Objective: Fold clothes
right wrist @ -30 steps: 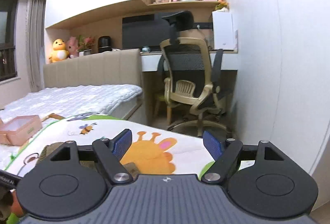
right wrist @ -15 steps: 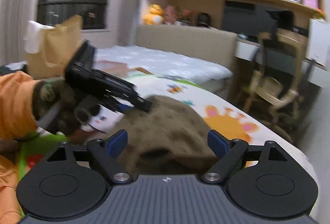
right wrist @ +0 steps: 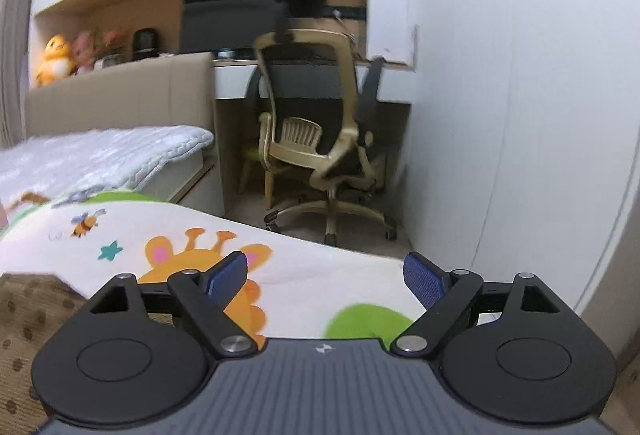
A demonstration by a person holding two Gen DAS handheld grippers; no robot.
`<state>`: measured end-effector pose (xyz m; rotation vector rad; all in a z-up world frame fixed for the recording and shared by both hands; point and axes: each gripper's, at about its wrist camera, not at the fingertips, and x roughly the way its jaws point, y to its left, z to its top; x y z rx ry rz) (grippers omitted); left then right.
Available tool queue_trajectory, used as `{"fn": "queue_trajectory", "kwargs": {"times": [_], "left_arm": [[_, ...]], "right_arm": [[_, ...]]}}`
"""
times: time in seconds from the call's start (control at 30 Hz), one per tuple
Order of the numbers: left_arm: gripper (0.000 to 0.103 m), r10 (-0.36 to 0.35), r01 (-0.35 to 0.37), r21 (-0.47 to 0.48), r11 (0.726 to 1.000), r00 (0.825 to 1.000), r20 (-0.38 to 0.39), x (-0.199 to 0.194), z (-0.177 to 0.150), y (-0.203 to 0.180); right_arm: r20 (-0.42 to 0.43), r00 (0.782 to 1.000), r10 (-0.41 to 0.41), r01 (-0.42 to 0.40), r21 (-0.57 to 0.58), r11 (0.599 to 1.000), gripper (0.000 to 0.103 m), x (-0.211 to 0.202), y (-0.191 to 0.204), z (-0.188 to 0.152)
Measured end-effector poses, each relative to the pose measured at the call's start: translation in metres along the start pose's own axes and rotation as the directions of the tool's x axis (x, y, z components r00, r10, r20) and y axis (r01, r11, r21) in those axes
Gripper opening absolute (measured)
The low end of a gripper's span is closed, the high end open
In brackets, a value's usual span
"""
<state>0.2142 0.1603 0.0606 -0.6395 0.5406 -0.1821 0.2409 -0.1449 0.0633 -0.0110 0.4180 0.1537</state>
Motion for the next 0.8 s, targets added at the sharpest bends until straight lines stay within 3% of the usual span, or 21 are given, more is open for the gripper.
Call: {"fn": "queue_trajectory", "kwargs": {"times": [0.13, 0.27, 0.33, 0.4, 0.5, 0.53, 0.63, 0.8], "left_arm": [[0.093, 0.082, -0.082, -0.030, 0.996, 0.997, 0.000, -0.009, 0.005, 0.012], [0.093, -0.086, 0.085, -0.027, 0.996, 0.995, -0.056, -0.032, -0.012, -0.003], [0.093, -0.212, 0.215, 0.031, 0.976, 0.973, -0.093, -0.047, -0.025, -0.022], [0.093, -0.337, 0.357, 0.130, 0.925, 0.929, -0.153, -0.056, -0.037, -0.051], [0.094, -0.427, 0.461, 0.193, 0.866, 0.883, -0.194, -0.054, -0.051, -0.077], [0.094, -0.434, 0.466, 0.192, 0.863, 0.881, -0.186, -0.048, -0.053, -0.083], [0.094, -0.370, 0.393, 0.166, 0.904, 0.916, -0.155, -0.018, -0.052, -0.080], [0.086, -0.185, 0.196, 0.041, 0.980, 0.965, -0.187, 0.030, -0.056, -0.025]], "right_arm": [[-0.050, 0.993, 0.109, -0.106, 0.065, 0.992, 0.086, -0.015, -0.023, -0.028], [-0.059, 0.982, 0.182, -0.186, -0.066, 0.980, 0.086, -0.024, -0.006, -0.046], [-0.073, 0.972, 0.224, -0.232, -0.128, 0.964, 0.086, -0.021, 0.008, -0.050], [-0.078, 0.968, 0.240, -0.249, -0.141, 0.958, 0.086, -0.010, 0.021, -0.046], [-0.061, 0.967, 0.249, -0.255, -0.145, 0.956, 0.086, -0.011, 0.029, -0.042], [-0.055, 0.966, 0.252, -0.257, -0.146, 0.955, 0.086, -0.011, 0.031, -0.040], [-0.038, 0.965, 0.260, -0.263, -0.150, 0.953, 0.086, -0.012, 0.039, -0.036], [-0.024, 0.947, 0.320, -0.317, -0.232, 0.920, 0.088, -0.029, 0.046, -0.033]]}}
